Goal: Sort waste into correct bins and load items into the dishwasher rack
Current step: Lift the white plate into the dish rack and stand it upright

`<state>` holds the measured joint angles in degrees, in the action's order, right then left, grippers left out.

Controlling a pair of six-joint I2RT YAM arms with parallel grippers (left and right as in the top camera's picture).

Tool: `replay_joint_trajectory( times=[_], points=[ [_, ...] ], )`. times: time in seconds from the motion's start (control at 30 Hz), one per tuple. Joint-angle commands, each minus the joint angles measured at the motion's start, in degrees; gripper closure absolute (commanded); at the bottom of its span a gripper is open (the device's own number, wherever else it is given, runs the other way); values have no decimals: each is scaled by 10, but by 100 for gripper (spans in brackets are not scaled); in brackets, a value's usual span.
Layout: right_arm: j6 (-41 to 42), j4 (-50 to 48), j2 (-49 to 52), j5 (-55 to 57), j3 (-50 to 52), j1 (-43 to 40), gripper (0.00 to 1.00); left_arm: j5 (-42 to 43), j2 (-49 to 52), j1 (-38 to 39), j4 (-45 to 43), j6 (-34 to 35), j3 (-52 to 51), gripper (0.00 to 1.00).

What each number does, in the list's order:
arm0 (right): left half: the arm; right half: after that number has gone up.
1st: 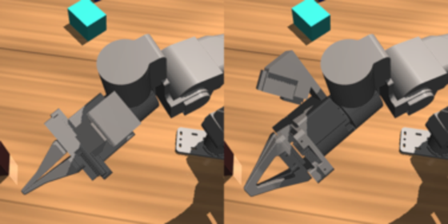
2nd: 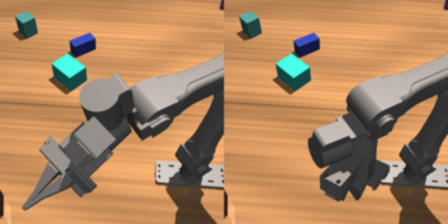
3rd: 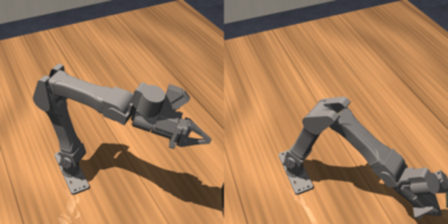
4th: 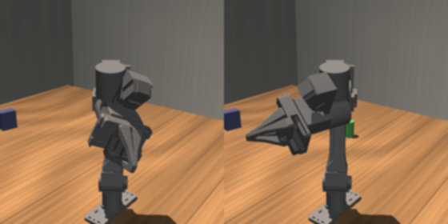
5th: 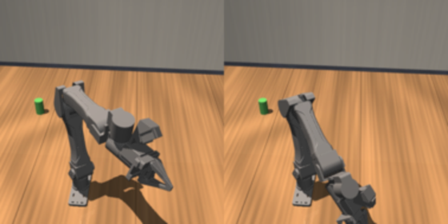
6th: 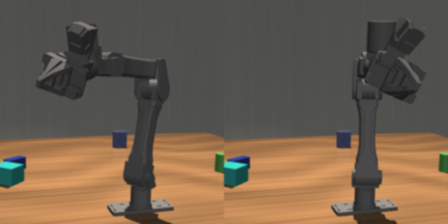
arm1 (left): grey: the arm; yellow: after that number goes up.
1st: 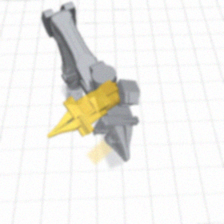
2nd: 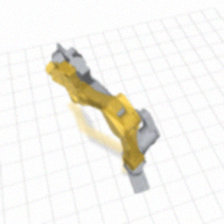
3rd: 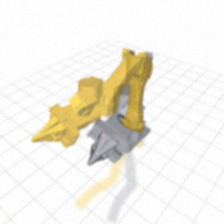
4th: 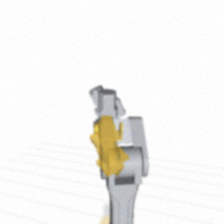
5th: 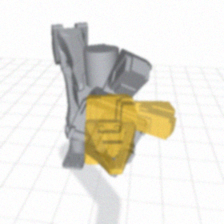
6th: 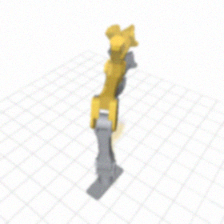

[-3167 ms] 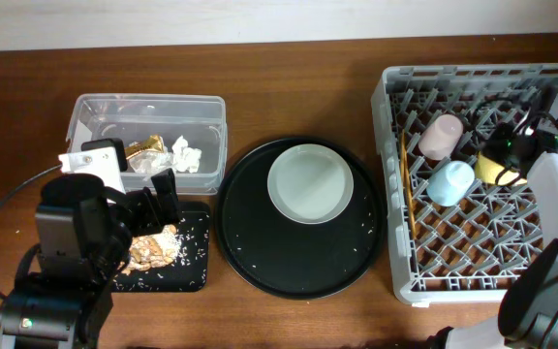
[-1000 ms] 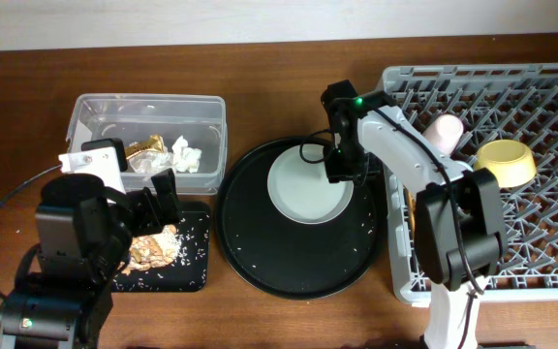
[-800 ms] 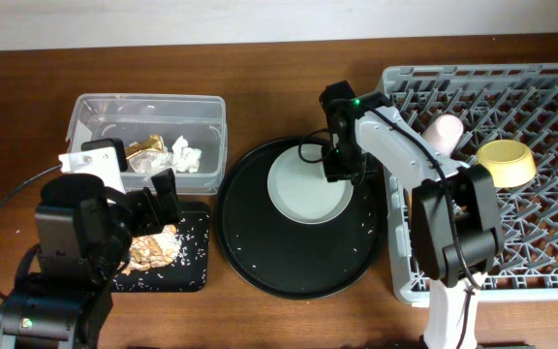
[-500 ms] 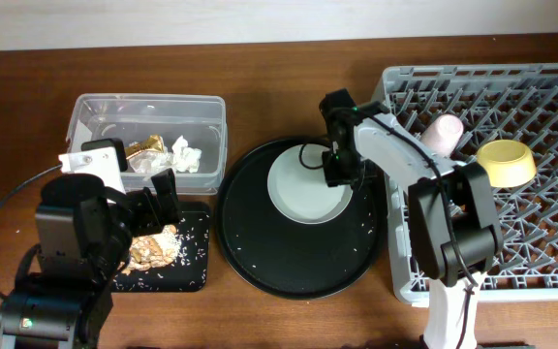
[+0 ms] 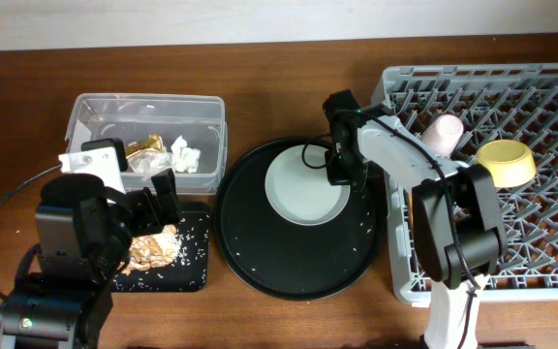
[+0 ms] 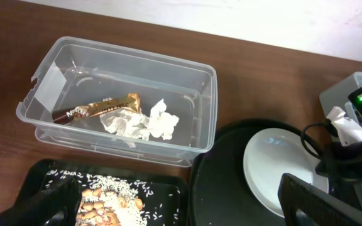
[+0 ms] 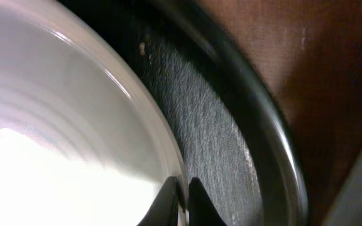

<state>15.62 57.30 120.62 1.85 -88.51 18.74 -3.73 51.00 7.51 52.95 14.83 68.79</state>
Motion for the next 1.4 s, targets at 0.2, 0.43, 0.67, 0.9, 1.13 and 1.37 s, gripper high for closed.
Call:
replay_joint_trajectory(
  times=[0.2, 0.43, 0.67, 0.9, 1.13, 1.37],
  points=[
    [-48, 162, -83, 22, -182, 7, 96, -8, -2, -3, -1, 6, 7, 1],
    [-49, 240, -200, 286, -193, 7, 96, -8, -2, -3, -1, 6, 7, 1],
    [-48, 329, -226, 498, -193, -10, 96, -8, -2, -3, -1, 6, 7, 1],
    [-48, 333, -225, 514, -192, -75, 96, -8, -2, -3, -1, 6, 7, 1],
    [-48, 308, -225, 480, -182, -110, 96, -8, -2, -3, -1, 5, 7, 1],
    [-48, 301, -209, 423, -167, -108, 96, -8, -2, -3, -1, 6, 7, 1]
  ],
)
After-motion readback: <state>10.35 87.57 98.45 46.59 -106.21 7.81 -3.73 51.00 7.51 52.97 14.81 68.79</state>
